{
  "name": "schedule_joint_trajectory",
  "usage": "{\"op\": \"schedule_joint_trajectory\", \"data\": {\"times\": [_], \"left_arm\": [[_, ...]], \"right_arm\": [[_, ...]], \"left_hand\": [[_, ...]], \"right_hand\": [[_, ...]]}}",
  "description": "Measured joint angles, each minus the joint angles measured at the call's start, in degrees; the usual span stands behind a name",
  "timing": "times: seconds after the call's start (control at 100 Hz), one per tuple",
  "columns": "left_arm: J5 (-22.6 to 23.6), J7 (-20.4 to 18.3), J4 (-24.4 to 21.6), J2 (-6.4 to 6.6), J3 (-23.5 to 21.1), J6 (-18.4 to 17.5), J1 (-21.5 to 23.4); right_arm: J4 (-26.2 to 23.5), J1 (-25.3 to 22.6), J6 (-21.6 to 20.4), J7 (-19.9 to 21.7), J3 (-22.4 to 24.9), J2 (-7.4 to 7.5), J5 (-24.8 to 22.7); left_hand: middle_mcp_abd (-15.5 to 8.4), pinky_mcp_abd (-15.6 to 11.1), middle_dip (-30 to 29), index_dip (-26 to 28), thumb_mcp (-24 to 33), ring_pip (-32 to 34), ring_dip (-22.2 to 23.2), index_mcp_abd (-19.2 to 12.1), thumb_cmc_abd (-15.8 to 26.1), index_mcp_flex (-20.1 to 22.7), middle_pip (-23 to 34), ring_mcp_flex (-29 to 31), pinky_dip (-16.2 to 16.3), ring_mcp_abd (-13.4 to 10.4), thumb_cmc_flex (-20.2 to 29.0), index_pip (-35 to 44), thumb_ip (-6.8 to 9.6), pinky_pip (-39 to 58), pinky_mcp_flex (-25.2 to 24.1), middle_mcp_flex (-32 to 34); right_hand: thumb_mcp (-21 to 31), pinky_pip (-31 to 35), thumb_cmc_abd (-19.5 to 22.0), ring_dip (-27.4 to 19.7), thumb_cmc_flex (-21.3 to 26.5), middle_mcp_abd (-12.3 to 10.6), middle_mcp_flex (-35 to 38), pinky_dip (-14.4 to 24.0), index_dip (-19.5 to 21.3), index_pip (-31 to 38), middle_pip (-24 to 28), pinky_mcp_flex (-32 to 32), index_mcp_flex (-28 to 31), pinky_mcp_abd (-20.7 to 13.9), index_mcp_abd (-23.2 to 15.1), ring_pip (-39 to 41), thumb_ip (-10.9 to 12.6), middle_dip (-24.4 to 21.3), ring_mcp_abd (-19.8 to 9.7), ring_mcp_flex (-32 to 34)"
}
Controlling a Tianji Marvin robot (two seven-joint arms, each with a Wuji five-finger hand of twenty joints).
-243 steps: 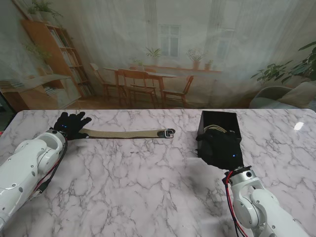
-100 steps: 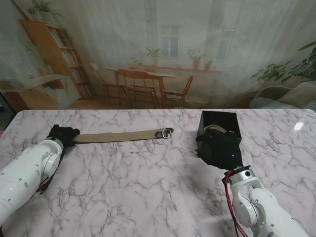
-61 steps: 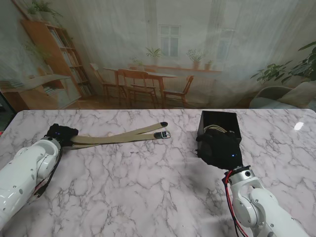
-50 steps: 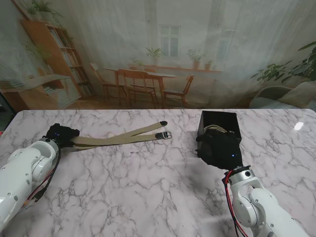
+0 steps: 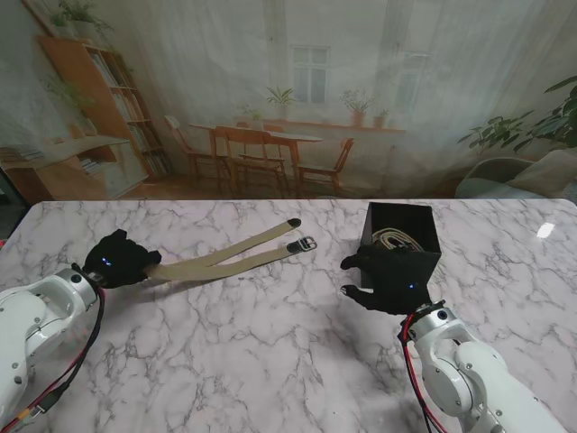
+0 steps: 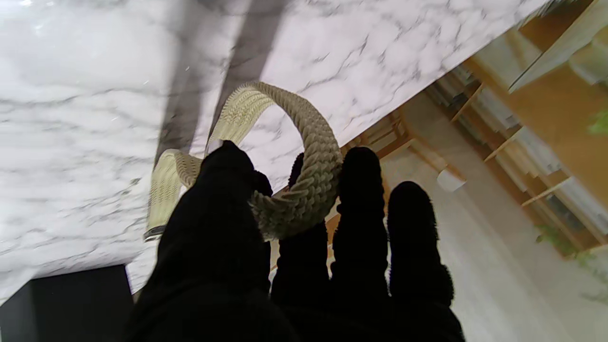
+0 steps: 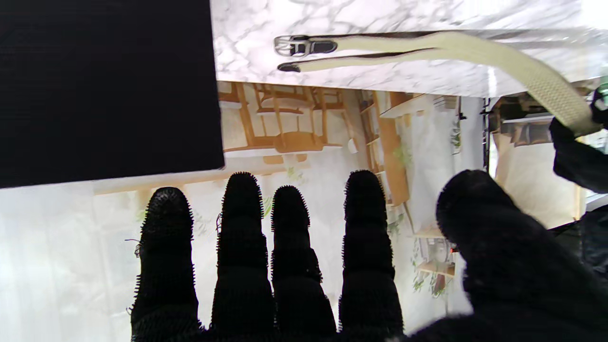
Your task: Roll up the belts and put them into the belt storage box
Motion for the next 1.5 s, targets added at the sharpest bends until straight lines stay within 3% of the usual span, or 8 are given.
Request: {"op": "schedule_joint_trajectory", "data": {"times": [0.21,0.47,0.71,0.97,1.18,1.36,1.44,1.5], "left_arm": [[0.7,1.6,-7.2,-0.21,-2.6,-3.5,5.4],[-3.3,0.2,-12.5,-0.78,-1.5,-6.5,7.3],[-9.8,-0.6,-15.3,-1.95,0.6,-8.5,7.9],[-14.4,-2.3,-21.8,-3.01,-0.8,-13.9,10.4],[-16.9,-2.5,-23.1,-3.26,-0.7,-15.8,10.8],[-18.1,-2.5,-23.7,-3.52,0.0,-16.4,10.8],[-18.1,-2.5,-23.8,-3.6,0.0,-16.4,10.8],[-18.1,-2.5,-23.8,-3.62,0.0,-16.2,10.7]], "right_arm": [[-1.5,-0.3,-2.2,3.2,-0.9,0.49,0.6],[-3.1,1.8,-1.9,10.0,-7.7,1.18,6.2],[-3.1,8.1,6.4,13.8,-18.2,1.12,7.9],[-1.4,12.0,8.7,15.5,-22.9,0.02,13.0],[-0.4,12.8,8.5,15.5,-24.3,-0.29,16.4],[0.9,13.5,6.4,13.5,-25.4,-0.92,17.8],[1.4,13.6,5.5,12.2,-25.8,-1.22,18.7],[1.7,13.7,5.4,10.7,-26.2,-1.5,19.1]], "left_hand": [[0.0,0.0,-0.1,-0.5,0.0,0.0,0.0,0.0,-0.6,0.7,0.5,0.9,0.0,0.0,0.0,0.1,0.0,0.2,0.9,0.8],[-0.5,0.8,-4.9,-5.7,0.0,2.5,0.1,1.3,-1.7,4.1,6.0,5.6,1.2,0.7,-0.1,-3.6,-0.04,4.4,3.1,3.5],[-0.5,1.6,-7.1,-6.5,0.0,4.7,0.7,2.5,-1.7,5.3,9.2,7.2,2.0,1.2,-0.7,-4.5,-0.04,6.5,4.4,4.6],[-0.5,2.1,-7.2,-6.5,0.0,5.1,0.8,3.0,-1.7,5.6,9.9,7.3,2.0,1.4,-0.7,-4.7,-0.05,6.6,4.5,5.0],[-0.5,2.1,-7.2,-6.5,0.0,5.1,0.8,3.0,-1.7,5.7,10.0,7.3,2.0,1.4,-0.7,-4.7,-0.05,6.7,4.5,5.0],[-0.5,2.1,-7.7,-6.5,0.0,5.7,0.8,3.1,-1.7,5.9,10.0,7.3,2.0,1.4,-0.7,-4.7,-0.05,7.3,4.5,5.0],[-0.5,2.1,-7.8,-6.5,0.0,5.7,0.8,3.1,-1.7,6.2,10.6,7.3,2.0,1.4,-0.7,-4.7,-0.05,7.3,4.5,5.0],[-0.5,2.1,-7.8,-6.5,0.0,5.7,0.8,3.1,-1.7,6.3,10.7,7.3,2.0,1.4,-0.7,-4.7,-0.05,7.3,4.5,5.0]], "right_hand": [[-2.0,-1.4,0.4,0.0,-2.3,0.3,-2.0,0.0,0.0,-2.9,-0.8,-1.4,-4.2,0.0,1.9,-0.3,0.0,-0.4,0.7,-0.9],[-10.4,-5.4,3.1,-2.8,-7.0,5.1,-5.6,0.0,-5.6,-14.2,-5.8,-4.4,-11.8,0.0,12.4,-4.5,0.1,-5.5,5.5,-4.6],[-12.3,-6.8,4.0,-2.8,-9.0,5.2,-9.4,0.0,-6.0,-15.0,-6.3,-6.6,-12.5,-0.1,12.5,-6.0,0.1,-5.7,5.2,-7.6],[-11.4,-8.8,1.0,-3.6,-10.5,5.2,-13.8,0.0,-6.1,-17.5,-6.4,-8.3,-17.5,-0.1,13.0,-6.0,0.1,-5.9,5.2,-10.2],[-9.1,-12.0,-1.4,-4.1,-10.5,5.1,-16.8,0.0,-2.6,-14.4,-6.3,-9.9,-18.6,0.0,9.0,-7.5,0.1,-6.3,5.3,-12.3],[-8.6,-14.0,-3.4,-5.4,-8.6,4.8,-17.3,0.0,7.3,-2.6,-5.5,-11.0,-8.2,0.0,1.1,-7.5,0.1,-6.3,5.4,-14.2],[-10.6,-14.2,-3.5,-5.4,-0.2,1.3,-10.9,0.0,11.9,6.3,-3.8,-10.6,-1.4,0.0,-2.8,-7.5,0.2,-5.6,5.3,-12.8],[-10.4,-14.1,-4.2,-5.4,7.0,-1.8,-2.3,-0.5,9.1,16.0,-2.6,-9.7,0.9,0.3,-6.9,-7.4,-0.3,-4.6,4.8,-8.9]]}}
